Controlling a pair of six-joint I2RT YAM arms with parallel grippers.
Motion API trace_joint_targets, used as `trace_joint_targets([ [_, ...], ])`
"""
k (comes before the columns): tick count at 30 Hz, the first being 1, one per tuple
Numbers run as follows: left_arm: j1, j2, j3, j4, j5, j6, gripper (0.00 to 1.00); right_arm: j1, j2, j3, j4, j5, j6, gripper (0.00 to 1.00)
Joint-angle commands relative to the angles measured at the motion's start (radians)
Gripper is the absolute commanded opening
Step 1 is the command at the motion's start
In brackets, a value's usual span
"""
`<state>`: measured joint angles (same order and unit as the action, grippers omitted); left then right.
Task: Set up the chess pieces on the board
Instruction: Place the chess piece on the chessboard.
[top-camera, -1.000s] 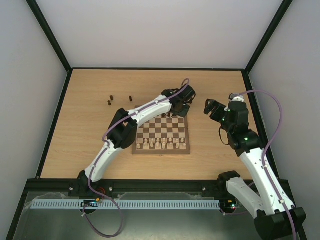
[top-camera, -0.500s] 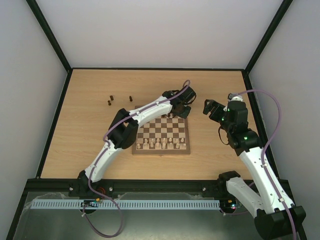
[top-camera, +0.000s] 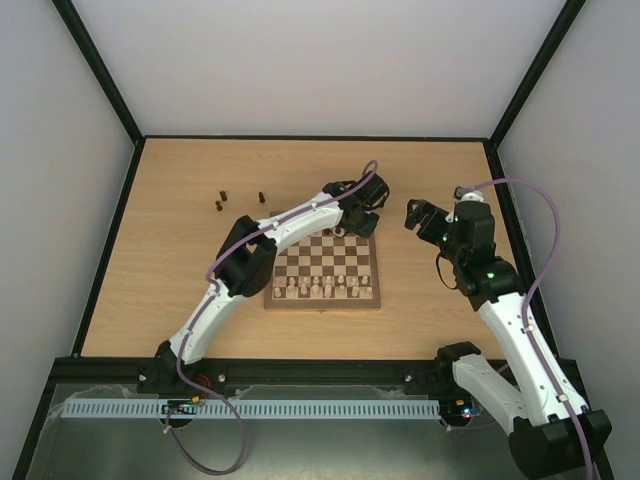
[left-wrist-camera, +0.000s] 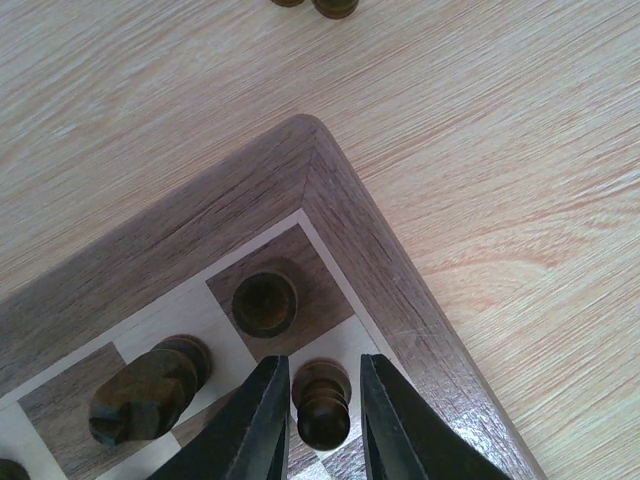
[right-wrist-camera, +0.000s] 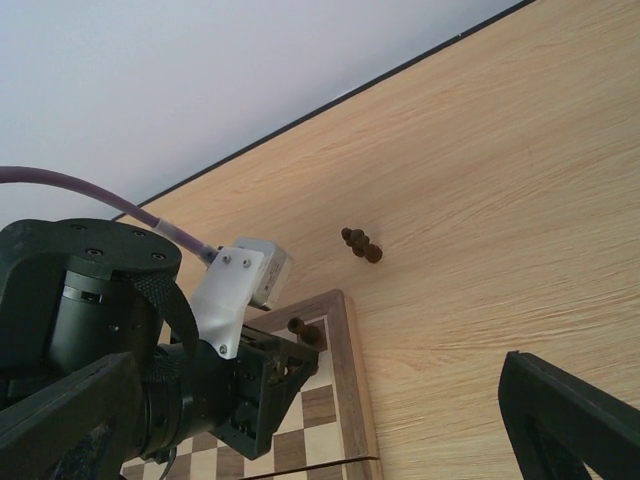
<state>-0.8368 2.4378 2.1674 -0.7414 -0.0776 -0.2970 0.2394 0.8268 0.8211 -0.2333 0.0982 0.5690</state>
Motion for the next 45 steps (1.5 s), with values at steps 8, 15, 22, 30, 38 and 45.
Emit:
trace_joint_targets([
  [8,0.0,-0.026,-0.024,0.006,0.021,-0.008,0.25,-0.003,0.006,-0.009,0.014,-0.014,0.0,0.99],
  [15,-0.001,-0.095,-0.04,0.008,-0.001,-0.009,0.27,-0.002,0.014,-0.01,0.016,-0.023,0.0,0.99],
  [22,-0.001,-0.207,-0.061,0.028,-0.022,0.01,0.43,-0.004,0.02,-0.01,0.017,-0.028,0.0,0.99],
  [30,0.0,-0.48,-0.281,0.14,-0.108,0.027,0.75,-0.004,0.048,-0.008,0.021,-0.03,-0.01,0.99],
  [38,0.051,-0.842,-0.775,0.348,-0.18,-0.076,0.99,-0.003,0.106,-0.001,0.036,-0.085,-0.027,0.99],
  [45,0.085,-1.086,-1.096,0.421,-0.236,-0.198,0.99,-0.002,0.166,0.007,0.036,-0.079,-0.034,0.99],
])
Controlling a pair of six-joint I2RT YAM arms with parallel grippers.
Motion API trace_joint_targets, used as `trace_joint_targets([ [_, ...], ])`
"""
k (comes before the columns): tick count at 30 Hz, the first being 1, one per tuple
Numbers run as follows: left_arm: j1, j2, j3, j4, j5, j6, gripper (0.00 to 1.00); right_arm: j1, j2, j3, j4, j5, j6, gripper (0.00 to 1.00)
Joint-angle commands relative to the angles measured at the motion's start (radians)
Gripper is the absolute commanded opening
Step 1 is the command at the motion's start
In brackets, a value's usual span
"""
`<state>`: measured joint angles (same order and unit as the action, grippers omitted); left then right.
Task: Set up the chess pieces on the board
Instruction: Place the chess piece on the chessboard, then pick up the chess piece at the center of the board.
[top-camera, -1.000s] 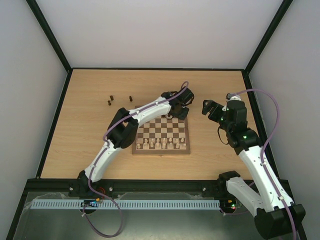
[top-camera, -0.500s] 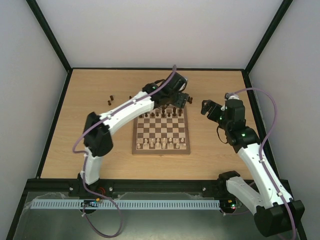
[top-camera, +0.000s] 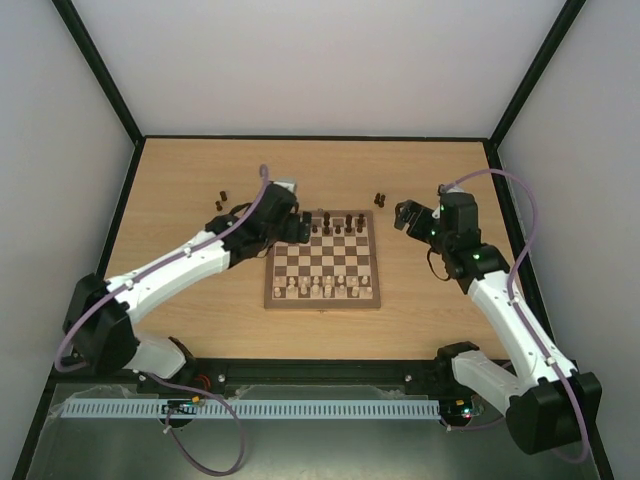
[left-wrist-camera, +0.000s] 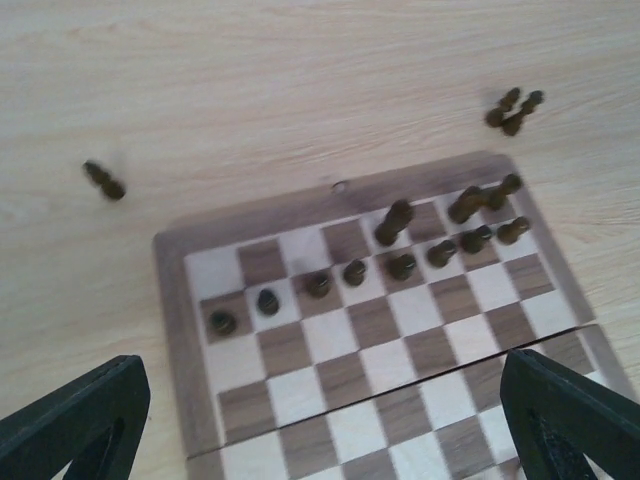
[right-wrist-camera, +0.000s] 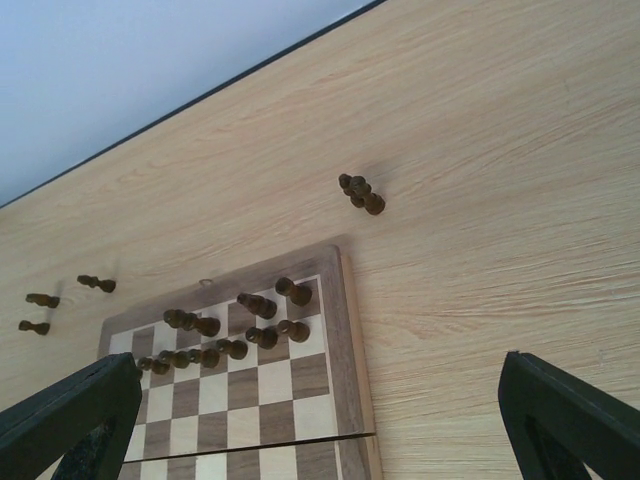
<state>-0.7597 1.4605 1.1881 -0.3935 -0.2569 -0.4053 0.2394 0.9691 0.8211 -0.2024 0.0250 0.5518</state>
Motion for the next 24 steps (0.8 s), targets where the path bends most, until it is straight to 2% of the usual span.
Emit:
trace_joint_targets([
  [1,0.009,-0.14,-0.154,0.079,-0.064,-0.103,0.99,-0.003,0.032,0.012,-0.003,-0.006,-0.019,0.98],
  [7,0.01,-0.349,-0.322,0.115,-0.056,-0.152,0.99,-0.002,0.072,0.022,-0.055,-0.015,-0.019,0.99],
  [12,0.01,-0.482,-0.378,0.1,-0.058,-0.17,0.99,-0.003,0.071,0.025,-0.098,-0.024,-0.021,0.99],
  [18,0.01,-0.522,-0.399,0.095,-0.057,-0.179,0.99,-0.002,0.067,0.049,-0.13,-0.02,-0.024,0.99],
  [24,0.01,-0.523,-0.412,0.123,-0.068,-0.183,0.99,-0.003,0.141,0.113,-0.143,-0.01,-0.046,0.98],
])
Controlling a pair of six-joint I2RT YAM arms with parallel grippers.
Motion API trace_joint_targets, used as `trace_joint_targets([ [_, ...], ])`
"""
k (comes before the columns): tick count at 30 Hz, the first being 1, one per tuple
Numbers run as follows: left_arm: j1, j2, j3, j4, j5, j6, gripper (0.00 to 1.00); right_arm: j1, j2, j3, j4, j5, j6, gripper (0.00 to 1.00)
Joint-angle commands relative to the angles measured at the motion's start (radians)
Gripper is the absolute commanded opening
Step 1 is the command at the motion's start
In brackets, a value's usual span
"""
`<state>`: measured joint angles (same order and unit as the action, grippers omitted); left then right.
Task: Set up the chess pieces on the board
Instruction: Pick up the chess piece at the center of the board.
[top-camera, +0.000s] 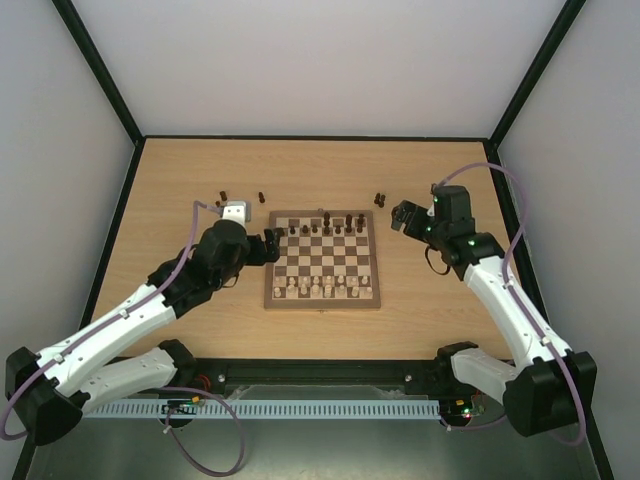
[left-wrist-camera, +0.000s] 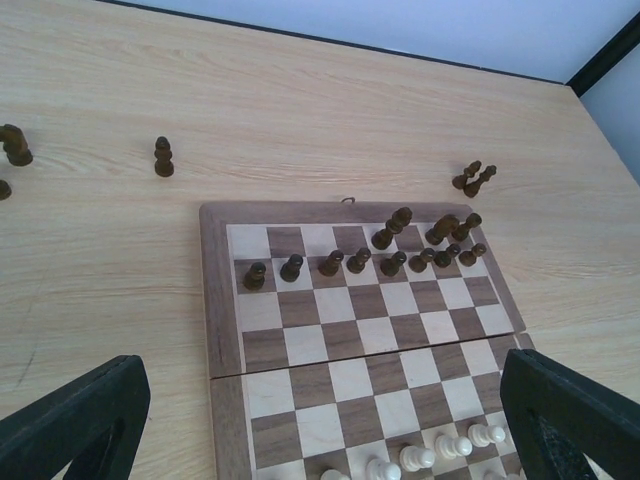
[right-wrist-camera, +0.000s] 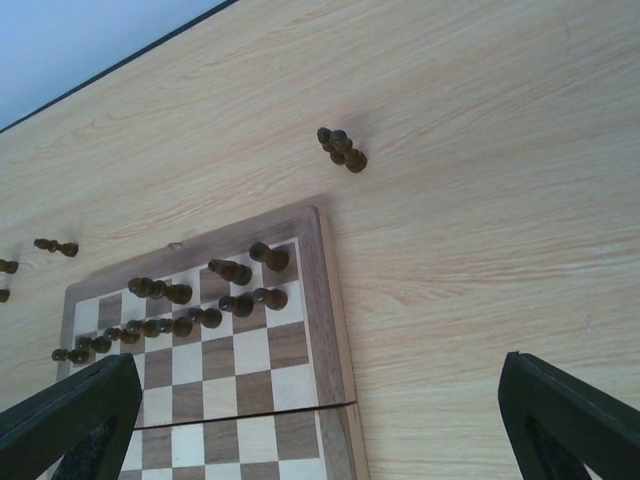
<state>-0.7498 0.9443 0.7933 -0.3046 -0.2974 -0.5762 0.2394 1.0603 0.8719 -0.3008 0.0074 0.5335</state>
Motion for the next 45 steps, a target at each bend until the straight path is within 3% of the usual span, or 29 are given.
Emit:
trace_joint_targets([
  [1,0.001,-0.003,-0.02,0.043,-0.034,-0.01,0.99,-0.003,0.068,0.078,-0.046,0.012,-0.034,0.99],
  [7,0.026,0.047,-0.024,0.105,-0.04,-0.011,0.99,-0.003,0.24,0.216,-0.061,0.035,-0.061,1.0],
  [20,0.152,0.234,0.034,0.16,-0.018,-0.023,0.99,-0.002,0.57,0.534,-0.103,0.097,-0.066,0.77],
  [25,0.263,0.279,0.036,0.195,0.009,-0.017,0.99,-0.001,0.586,0.502,-0.073,0.079,-0.067,0.75],
  [31,0.368,0.506,0.149,0.209,0.032,0.01,0.99,0.031,0.466,0.327,0.014,0.038,-0.029,0.75],
  [33,0.395,0.609,0.257,0.189,0.083,0.034,0.98,0.07,0.412,0.259,0.031,0.029,-0.019,0.76],
  [36,0.398,0.761,0.423,0.105,0.101,0.1,0.92,0.127,0.337,0.203,0.038,0.017,-0.012,0.76],
  [40,0.414,0.935,0.601,0.03,0.146,0.155,0.68,0.148,0.269,0.155,0.041,-0.007,-0.015,0.77],
  [45,0.415,1.086,0.722,-0.052,0.126,0.203,0.51,0.158,0.218,0.127,0.054,-0.007,-0.018,0.77],
])
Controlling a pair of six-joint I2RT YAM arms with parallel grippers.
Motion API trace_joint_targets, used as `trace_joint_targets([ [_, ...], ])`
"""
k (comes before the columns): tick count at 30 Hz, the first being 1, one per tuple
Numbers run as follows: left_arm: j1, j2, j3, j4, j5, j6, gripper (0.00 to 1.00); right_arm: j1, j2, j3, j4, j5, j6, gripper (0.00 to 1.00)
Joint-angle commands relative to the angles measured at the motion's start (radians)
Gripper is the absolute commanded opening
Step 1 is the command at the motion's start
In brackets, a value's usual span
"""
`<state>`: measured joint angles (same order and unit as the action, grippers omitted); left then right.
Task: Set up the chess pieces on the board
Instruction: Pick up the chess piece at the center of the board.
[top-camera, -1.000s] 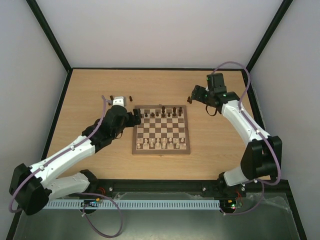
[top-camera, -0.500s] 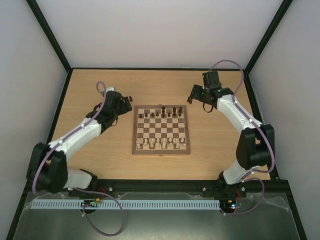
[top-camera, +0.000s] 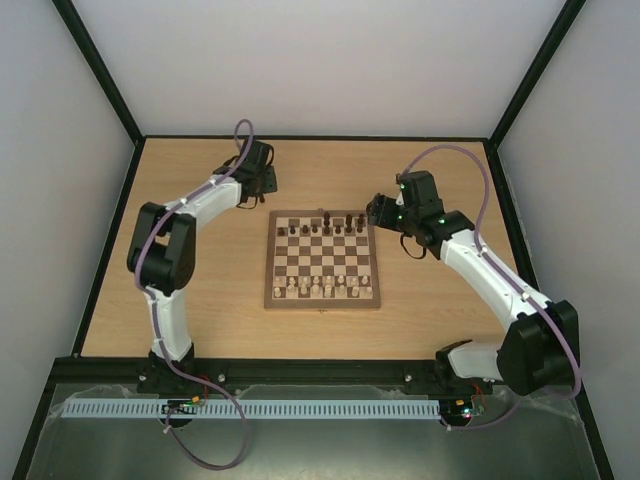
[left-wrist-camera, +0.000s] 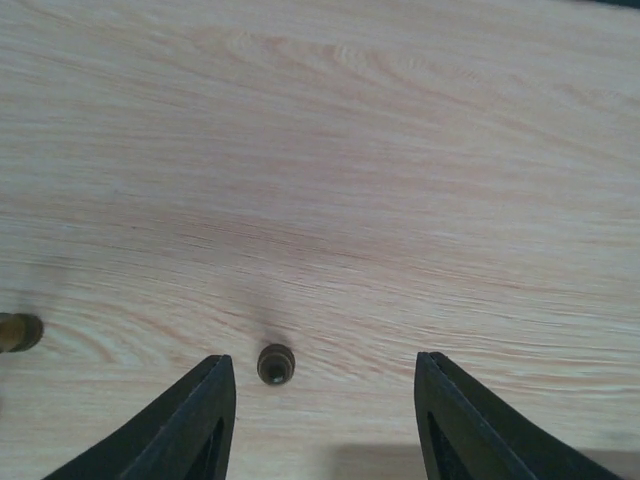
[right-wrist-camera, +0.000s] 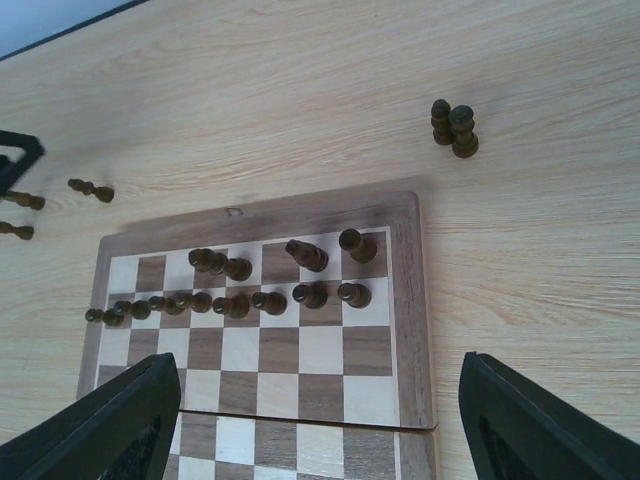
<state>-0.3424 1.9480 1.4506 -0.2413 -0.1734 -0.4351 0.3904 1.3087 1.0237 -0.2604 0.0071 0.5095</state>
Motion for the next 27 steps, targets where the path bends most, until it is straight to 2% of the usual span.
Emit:
trace_joint_targets([
  [1,0.008,0.096,0.066,-0.115,0.006,0.064,0.5,0.007,-0.032,-0.027,0.017,-0.006,0.006,0.78],
  [6,0.008,0.122,0.059,-0.109,0.017,0.073,0.45,0.007,-0.016,-0.03,0.037,-0.023,0.009,0.78],
  [20,0.022,0.203,0.112,-0.095,-0.025,0.092,0.45,0.008,0.015,-0.032,0.058,-0.039,0.014,0.79],
  [27,0.035,0.222,0.124,-0.072,-0.021,0.09,0.33,0.008,0.022,-0.031,0.062,-0.035,0.014,0.79],
])
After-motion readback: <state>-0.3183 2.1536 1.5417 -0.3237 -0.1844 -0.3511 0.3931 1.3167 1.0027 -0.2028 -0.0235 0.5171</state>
